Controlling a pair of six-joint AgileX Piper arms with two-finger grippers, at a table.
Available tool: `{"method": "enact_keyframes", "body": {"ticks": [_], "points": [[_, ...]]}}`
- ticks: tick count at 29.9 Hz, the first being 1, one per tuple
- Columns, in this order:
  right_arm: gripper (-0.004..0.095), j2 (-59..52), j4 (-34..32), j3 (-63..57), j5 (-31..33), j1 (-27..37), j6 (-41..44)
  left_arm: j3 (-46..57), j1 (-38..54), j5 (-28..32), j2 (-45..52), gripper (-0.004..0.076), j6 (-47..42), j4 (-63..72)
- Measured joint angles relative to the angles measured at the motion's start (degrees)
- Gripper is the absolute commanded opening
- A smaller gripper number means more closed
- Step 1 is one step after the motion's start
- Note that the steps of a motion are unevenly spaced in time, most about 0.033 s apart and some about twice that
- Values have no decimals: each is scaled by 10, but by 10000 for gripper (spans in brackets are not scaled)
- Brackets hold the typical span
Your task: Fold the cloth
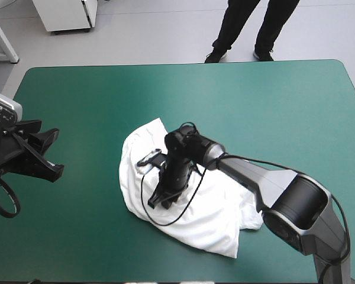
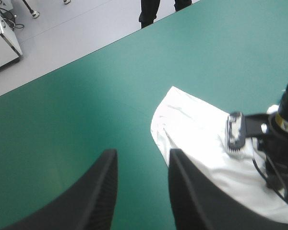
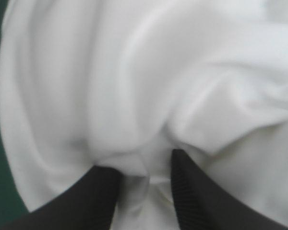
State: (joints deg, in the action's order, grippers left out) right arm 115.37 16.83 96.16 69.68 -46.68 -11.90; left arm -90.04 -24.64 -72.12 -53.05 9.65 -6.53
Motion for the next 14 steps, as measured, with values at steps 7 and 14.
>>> {"method": "enact_keyframes", "body": {"ticks": [7, 14], "points": [[649, -78, -43, 37, 1, 102, 26, 0, 0, 0, -7, 263, -22, -25], [649, -209, -63, 39, 11, 174, 33, 0, 0, 1, -123, 317, -31, -123]]}}
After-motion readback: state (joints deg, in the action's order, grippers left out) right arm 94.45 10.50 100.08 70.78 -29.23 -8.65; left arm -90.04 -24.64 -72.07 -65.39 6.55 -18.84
